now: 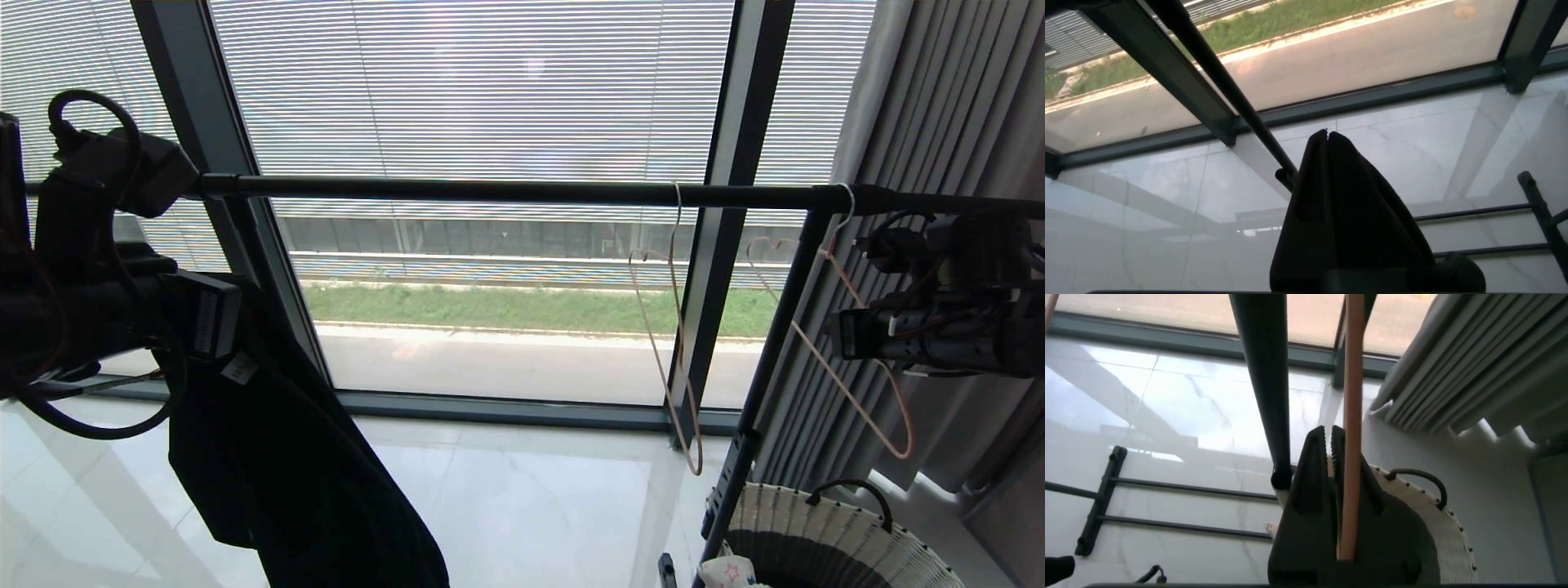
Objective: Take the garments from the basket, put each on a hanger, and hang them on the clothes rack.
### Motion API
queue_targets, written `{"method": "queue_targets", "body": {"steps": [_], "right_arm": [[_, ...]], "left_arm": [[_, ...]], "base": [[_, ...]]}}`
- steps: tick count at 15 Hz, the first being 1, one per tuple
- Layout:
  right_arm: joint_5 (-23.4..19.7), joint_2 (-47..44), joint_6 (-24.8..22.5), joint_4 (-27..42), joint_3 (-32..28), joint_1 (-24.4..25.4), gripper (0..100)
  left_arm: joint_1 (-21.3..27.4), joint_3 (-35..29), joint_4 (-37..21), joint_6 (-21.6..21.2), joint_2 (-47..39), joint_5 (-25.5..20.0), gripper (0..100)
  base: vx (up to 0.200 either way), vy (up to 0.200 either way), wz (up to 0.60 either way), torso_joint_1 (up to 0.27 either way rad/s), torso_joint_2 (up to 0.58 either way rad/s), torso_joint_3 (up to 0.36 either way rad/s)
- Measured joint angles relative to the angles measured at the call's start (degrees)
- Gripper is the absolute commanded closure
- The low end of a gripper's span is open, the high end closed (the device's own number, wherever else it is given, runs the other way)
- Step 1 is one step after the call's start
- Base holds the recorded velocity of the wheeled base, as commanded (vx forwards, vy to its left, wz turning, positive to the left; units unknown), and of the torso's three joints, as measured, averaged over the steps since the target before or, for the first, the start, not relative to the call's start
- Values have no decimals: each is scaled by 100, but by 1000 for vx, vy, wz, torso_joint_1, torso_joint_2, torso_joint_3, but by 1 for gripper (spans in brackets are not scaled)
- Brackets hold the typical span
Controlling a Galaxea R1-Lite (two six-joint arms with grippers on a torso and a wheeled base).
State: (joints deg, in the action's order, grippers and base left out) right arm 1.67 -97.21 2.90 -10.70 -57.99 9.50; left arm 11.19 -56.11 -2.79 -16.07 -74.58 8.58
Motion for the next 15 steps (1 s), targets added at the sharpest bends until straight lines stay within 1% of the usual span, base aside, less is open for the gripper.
{"method": "queue_targets", "body": {"steps": [6, 7, 9, 11, 14, 15], "right_arm": [[13, 187, 7, -5, 28, 6, 100], [60, 243, 2, -18, 39, 6, 100], [412, 361, 11, -115, 61, 67, 100], [583, 510, 11, -435, 234, 177, 100], [691, 730, -30, -1168, 708, 279, 100], [790, 802, -34, -1236, 822, 304, 100]], "left_arm": [[-43, 55, 6, 0, 24, 1, 100], [-45, 63, 6, 0, 33, 0, 100], [-54, 63, 9, -2, 55, 1, 100], [-127, 61, 9, 0, 99, 1, 100], [-161, 50, 9, -2, 162, 6, 100], [-166, 50, 9, -7, 182, 6, 100]], "base": [[0, 0, 0, 0, 0, 0], [0, 0, 0, 0, 0, 0], [0, 0, 0, 0, 0, 0], [0, 0, 0, 0, 0, 0], [0, 0, 0, 0, 0, 0], [0, 0, 0, 0, 0, 0]]}}
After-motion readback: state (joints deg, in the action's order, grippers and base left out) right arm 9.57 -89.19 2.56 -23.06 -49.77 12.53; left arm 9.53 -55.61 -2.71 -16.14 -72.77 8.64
